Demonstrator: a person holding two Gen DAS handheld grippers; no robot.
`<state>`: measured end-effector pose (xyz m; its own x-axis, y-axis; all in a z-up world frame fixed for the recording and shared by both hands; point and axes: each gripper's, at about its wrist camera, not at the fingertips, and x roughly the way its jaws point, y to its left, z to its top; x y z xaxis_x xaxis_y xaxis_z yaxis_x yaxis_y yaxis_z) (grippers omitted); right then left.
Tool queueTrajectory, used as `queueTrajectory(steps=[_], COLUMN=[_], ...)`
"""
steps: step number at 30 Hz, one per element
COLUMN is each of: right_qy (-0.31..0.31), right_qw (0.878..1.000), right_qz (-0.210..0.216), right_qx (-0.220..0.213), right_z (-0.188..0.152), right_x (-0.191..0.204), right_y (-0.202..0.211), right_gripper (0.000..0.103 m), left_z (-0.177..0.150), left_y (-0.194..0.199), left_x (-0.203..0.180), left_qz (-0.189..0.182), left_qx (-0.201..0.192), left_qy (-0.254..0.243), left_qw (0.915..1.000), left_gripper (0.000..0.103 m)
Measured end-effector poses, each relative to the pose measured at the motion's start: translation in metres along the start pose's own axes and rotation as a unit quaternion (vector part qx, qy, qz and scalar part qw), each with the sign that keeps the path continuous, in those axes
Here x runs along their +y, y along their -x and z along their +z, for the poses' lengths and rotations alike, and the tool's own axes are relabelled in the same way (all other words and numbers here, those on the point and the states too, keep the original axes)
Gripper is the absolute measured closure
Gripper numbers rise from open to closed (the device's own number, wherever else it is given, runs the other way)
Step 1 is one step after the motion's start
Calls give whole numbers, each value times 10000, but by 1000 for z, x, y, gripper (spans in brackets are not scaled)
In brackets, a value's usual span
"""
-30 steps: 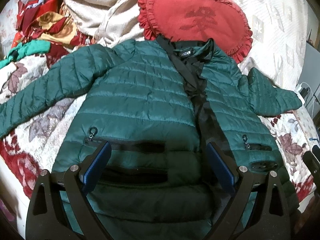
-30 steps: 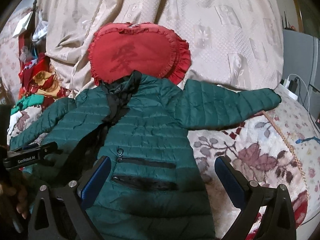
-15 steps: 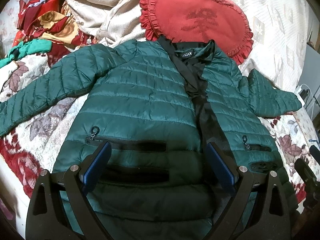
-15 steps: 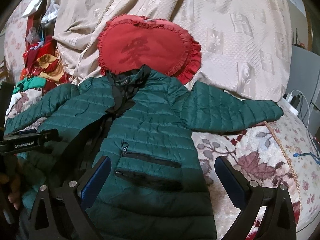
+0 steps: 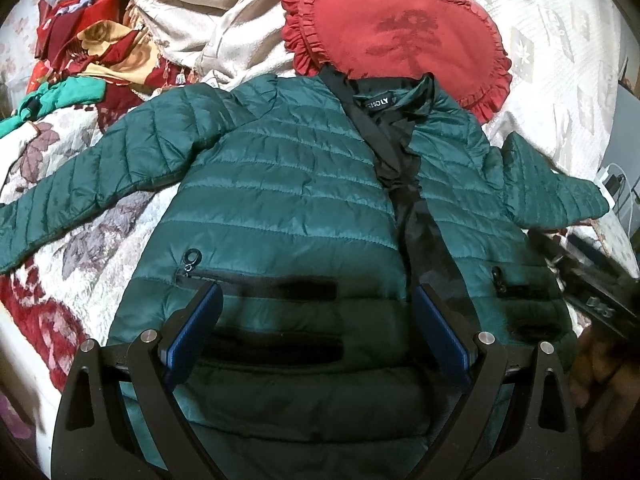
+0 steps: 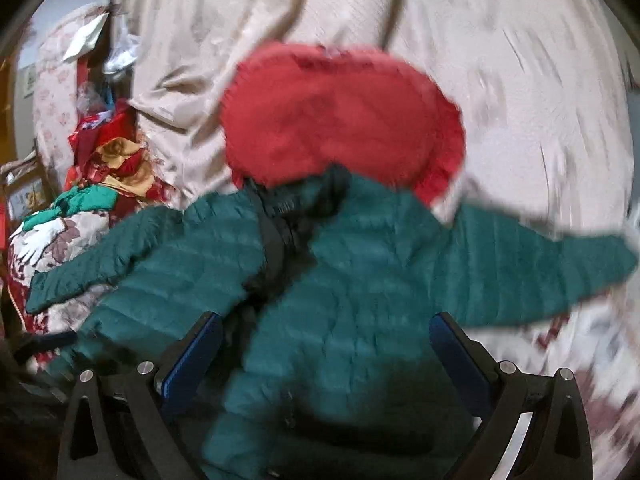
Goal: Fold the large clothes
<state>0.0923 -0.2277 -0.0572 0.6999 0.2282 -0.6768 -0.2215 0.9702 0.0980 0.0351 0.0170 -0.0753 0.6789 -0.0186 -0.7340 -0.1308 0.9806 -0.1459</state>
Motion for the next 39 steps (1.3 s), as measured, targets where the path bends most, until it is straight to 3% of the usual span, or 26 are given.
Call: queueTrajectory(steps=[4, 13, 18, 29, 31, 34, 37, 39], right_qy=[-354, -51, -83, -167, -283, -611, -901, -1064], right_qw=[9990, 9995, 9939, 9929, 9945, 9979, 9936, 9908], right_qz=[189, 18, -203, -157, -65, -187, -114, -32], right_qx=[170, 311, 1080, 1170, 1011, 45, -672, -830], right_z=[-1, -9, -24, -30, -23, -11, -9, -14], right_x=[-14, -6, -12, -15, -19, -35, -51, -57], right_y=[-5, -22, -54, -54, -46, -4, 34, 50], right_gripper=[1, 1, 1, 0, 0, 0, 0, 0], left_z=[1, 1, 1, 0, 0, -1, -2, -2], left_y=[-2, -1, -1, -1, -1, -1, -2, -2], left_x=[-7, -6, -6, -6, -5, -3, -6, -5], left_qz=[136, 100, 102, 90, 80, 70, 112, 146], left_qx=[-16, -8, -8, -6, 6, 21, 33, 36], left_qy=[-116, -142, -134, -107, -79, -26, -51, -73], left_qw=[9998, 9998, 9999, 9999, 9999, 10000, 9999, 9999], left_gripper=[7, 7, 7, 7, 7, 7, 7, 7])
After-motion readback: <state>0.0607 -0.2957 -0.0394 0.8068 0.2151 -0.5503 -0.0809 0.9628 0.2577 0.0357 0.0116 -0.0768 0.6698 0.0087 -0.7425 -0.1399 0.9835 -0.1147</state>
